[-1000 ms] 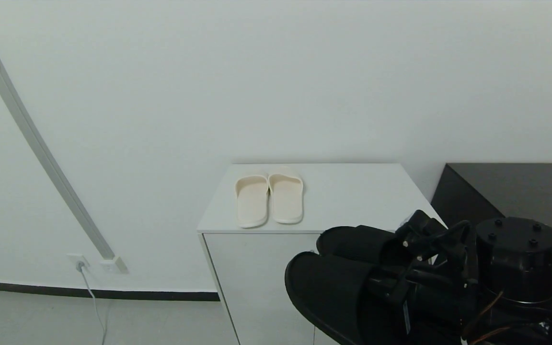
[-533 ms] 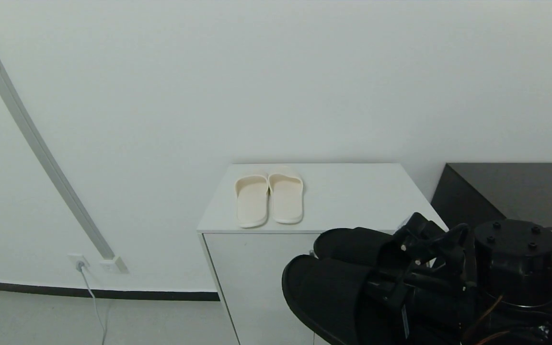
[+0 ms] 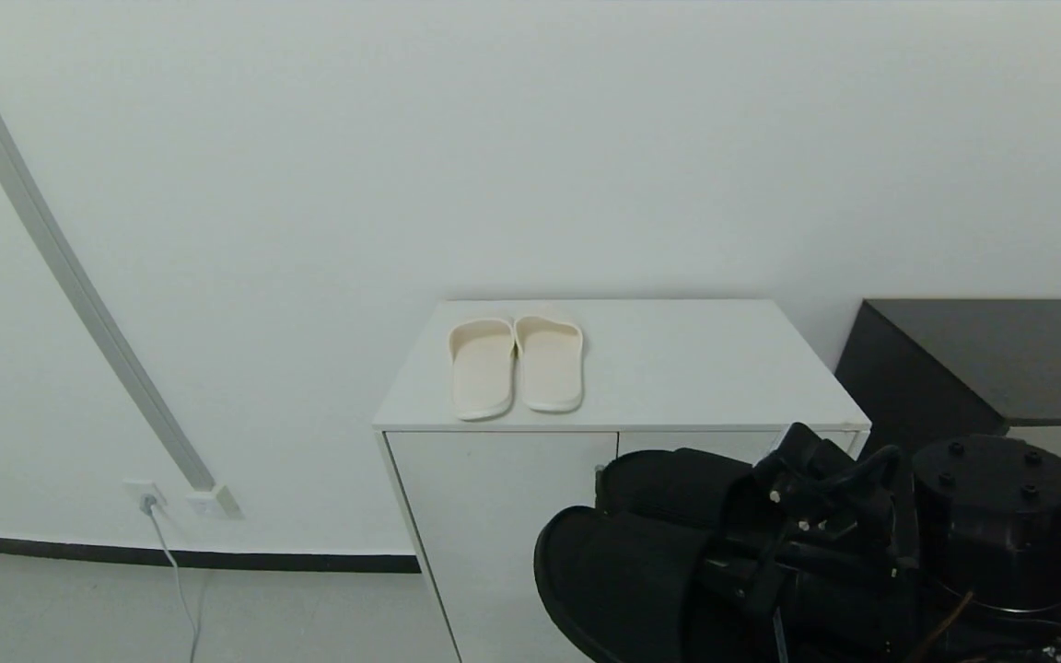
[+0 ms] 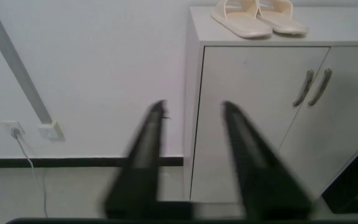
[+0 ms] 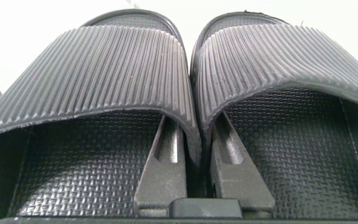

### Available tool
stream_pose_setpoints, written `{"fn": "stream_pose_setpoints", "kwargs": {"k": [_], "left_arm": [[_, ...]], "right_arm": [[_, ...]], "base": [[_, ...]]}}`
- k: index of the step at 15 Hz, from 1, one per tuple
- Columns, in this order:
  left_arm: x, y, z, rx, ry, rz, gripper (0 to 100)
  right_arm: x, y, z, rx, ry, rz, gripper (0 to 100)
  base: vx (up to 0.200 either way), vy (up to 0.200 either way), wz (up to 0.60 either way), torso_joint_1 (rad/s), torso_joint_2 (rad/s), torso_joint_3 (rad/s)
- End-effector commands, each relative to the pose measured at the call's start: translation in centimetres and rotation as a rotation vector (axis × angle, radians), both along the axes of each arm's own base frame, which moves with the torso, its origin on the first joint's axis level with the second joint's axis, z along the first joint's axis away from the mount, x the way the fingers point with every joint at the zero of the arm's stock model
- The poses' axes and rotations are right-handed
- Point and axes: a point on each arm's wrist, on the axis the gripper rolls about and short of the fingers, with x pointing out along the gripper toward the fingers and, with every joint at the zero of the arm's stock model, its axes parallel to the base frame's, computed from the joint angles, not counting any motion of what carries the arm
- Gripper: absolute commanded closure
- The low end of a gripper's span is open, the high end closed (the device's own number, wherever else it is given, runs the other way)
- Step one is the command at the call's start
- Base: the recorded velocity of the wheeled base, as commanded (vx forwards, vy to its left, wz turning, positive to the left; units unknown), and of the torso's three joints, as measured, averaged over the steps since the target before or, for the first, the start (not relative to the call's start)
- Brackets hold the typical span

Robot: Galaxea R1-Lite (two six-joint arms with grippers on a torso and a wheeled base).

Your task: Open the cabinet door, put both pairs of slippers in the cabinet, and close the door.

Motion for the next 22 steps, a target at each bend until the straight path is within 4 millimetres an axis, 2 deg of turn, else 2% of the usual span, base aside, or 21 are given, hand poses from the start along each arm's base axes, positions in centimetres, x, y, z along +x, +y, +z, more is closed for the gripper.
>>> {"fn": "stream_pose_setpoints", "kwargs": {"k": [1,14,22], "left_arm": [[0.01,0.0,0.0,-0.001,0.001,0.001,0],[0.01,0.0,0.0,-0.001,0.001,0.001,0],[0.01,-0.01,0.0,0.001,0.001,-0.002,0]], "right_arm": [[-0.14,-0.06,0.07,0.001,-0.003,0.004,100],[-0.38,-0.12,0.05,-0.005,-0.011,0.008,100],[-0.43,-0.16,-0.07,-0.01,-0.01,0.014,100]], "base": [[0.0,0.0,0.0,-0.168,0.4,0.212],[0.0,0.0,0.0,-0.212,0.52,0.309],[0.0,0.0,0.0,-0.16,0.49,0.323]]}}
